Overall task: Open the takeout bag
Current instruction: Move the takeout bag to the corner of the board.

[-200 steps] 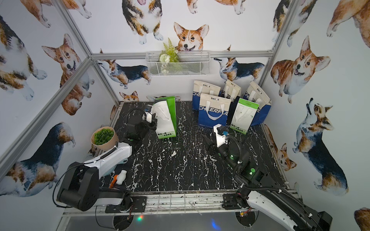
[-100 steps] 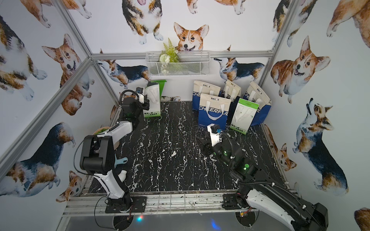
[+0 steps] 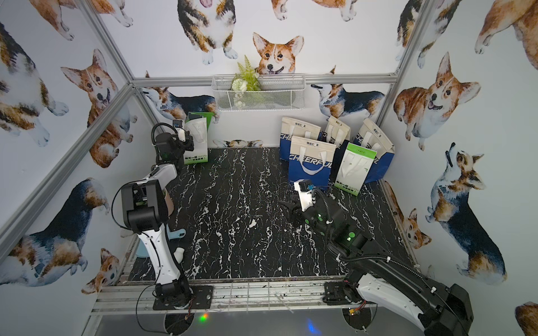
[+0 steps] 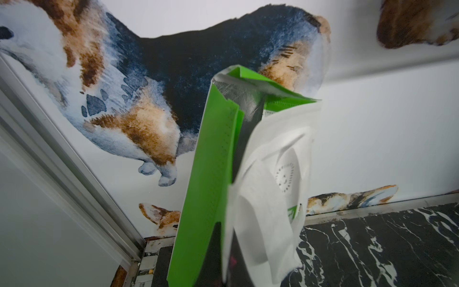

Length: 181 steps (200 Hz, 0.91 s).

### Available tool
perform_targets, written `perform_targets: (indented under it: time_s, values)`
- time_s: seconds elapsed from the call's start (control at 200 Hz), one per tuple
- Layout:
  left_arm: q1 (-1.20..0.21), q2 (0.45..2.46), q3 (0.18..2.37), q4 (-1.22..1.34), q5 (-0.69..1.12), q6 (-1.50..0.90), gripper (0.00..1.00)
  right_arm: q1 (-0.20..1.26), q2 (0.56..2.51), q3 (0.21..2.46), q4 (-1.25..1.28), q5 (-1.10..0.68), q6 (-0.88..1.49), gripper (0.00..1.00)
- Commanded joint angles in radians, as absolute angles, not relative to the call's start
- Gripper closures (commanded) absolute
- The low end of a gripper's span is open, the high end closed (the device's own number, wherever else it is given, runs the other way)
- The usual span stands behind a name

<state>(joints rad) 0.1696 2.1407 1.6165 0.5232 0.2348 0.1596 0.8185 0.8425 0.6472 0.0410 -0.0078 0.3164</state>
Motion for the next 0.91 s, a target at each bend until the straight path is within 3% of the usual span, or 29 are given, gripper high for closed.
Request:
perform_targets:
  time_s: [0.0, 0.185, 0.731, 0.811, 0.901]
  values:
    - [0.197, 2.180, 1.676, 0.561, 0.272, 0.192, 1.00, 0.822, 0.863, 0.633, 0.097, -0.028, 0.345, 0.42]
    - [0.275, 2.212, 1.683, 0.638, 0.267, 0.046, 1.00, 0.824, 0.944, 0.673, 0.057, -0.041, 0.326, 0.44]
    - [0.288, 2.204, 1.639, 0.623, 0.284, 0.089, 1.00, 0.824, 0.947, 0.672, 0.055, -0.020, 0.304, 0.44]
    - [0.288, 2.194, 1.610, 0.611, 0.296, 0.076, 0.62, 0.824, 0.935, 0.671, 0.052, -0.015, 0.303, 0.44]
    - [0.283, 2.176, 1.571, 0.639, 0.305, 0.035, 0.54, 0.824, 0.922, 0.669, 0.051, -0.013, 0.302, 0.44]
